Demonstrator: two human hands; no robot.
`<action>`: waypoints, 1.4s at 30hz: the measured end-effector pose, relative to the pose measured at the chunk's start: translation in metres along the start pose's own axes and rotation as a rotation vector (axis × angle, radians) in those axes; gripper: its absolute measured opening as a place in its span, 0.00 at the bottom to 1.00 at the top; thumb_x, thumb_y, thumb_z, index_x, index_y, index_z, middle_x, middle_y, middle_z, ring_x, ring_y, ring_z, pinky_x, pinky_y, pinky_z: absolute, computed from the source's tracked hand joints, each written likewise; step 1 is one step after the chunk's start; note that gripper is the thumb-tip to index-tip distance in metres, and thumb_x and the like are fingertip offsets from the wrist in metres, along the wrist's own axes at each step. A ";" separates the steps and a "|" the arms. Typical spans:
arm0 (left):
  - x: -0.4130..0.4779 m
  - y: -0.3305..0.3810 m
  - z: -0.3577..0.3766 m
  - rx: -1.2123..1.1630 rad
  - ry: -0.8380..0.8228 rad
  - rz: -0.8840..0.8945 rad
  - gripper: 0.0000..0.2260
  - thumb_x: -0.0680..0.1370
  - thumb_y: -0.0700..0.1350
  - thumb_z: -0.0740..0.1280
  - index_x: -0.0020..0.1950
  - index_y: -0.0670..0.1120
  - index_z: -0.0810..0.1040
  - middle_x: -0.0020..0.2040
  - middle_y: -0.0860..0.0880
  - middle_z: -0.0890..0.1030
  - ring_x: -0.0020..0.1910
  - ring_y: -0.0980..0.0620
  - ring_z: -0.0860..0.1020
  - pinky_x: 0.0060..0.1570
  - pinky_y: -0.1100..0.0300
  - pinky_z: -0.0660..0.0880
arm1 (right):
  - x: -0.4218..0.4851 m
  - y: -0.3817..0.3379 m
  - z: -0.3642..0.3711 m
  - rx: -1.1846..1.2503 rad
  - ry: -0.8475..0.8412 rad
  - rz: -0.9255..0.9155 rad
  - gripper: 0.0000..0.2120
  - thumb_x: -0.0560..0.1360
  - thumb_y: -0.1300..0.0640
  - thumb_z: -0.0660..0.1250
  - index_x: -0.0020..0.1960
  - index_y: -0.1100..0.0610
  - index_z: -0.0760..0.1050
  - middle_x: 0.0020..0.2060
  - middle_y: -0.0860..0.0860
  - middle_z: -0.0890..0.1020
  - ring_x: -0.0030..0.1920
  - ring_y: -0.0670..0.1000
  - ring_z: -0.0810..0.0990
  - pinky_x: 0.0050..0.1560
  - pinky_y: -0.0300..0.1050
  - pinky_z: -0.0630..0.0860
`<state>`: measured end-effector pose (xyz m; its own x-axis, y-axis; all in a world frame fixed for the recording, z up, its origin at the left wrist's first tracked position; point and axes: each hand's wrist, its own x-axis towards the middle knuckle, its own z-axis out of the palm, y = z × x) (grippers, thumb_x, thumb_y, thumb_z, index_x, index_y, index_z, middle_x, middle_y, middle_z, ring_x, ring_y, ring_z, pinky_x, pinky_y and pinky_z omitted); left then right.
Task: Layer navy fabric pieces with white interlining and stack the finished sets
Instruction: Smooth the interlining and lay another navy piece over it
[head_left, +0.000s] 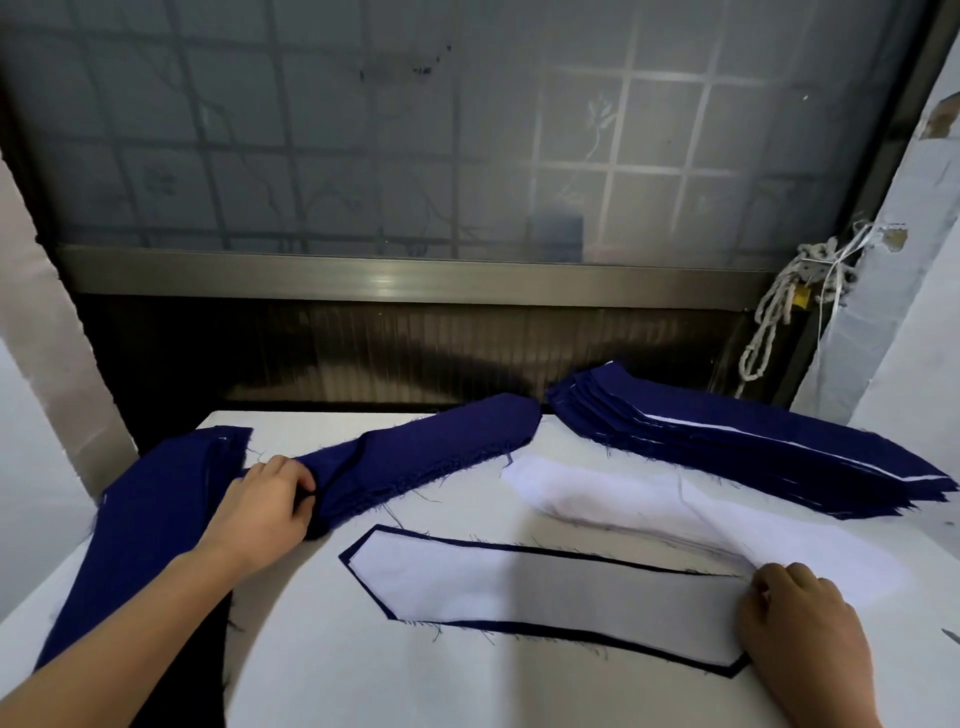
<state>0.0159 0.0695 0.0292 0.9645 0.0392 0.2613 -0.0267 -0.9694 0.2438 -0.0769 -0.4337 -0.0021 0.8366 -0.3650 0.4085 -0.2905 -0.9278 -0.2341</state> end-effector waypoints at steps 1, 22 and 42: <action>0.000 0.000 0.000 -0.059 0.023 -0.025 0.11 0.77 0.45 0.68 0.59 0.49 0.75 0.59 0.51 0.77 0.59 0.48 0.75 0.58 0.51 0.72 | 0.000 -0.001 -0.001 0.002 -0.006 -0.001 0.06 0.65 0.68 0.72 0.34 0.63 0.75 0.30 0.58 0.74 0.34 0.62 0.73 0.34 0.51 0.70; -0.061 0.073 0.032 -0.058 0.421 0.436 0.17 0.67 0.35 0.57 0.50 0.43 0.80 0.38 0.51 0.76 0.33 0.49 0.73 0.40 0.59 0.63 | 0.001 -0.005 0.004 -0.105 0.173 -0.073 0.09 0.60 0.69 0.76 0.37 0.63 0.80 0.33 0.60 0.77 0.34 0.64 0.77 0.38 0.54 0.70; -0.064 0.068 0.038 -0.148 0.553 0.523 0.11 0.74 0.36 0.59 0.49 0.41 0.80 0.41 0.48 0.77 0.36 0.49 0.70 0.38 0.57 0.65 | -0.017 -0.263 0.015 0.351 -0.051 -0.987 0.19 0.63 0.63 0.68 0.55 0.58 0.80 0.39 0.49 0.83 0.44 0.49 0.81 0.70 0.55 0.68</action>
<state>-0.0372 -0.0078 -0.0067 0.5465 -0.2615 0.7956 -0.5145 -0.8544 0.0726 -0.0075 -0.1819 0.0391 0.6499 0.5526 0.5219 0.6756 -0.7345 -0.0636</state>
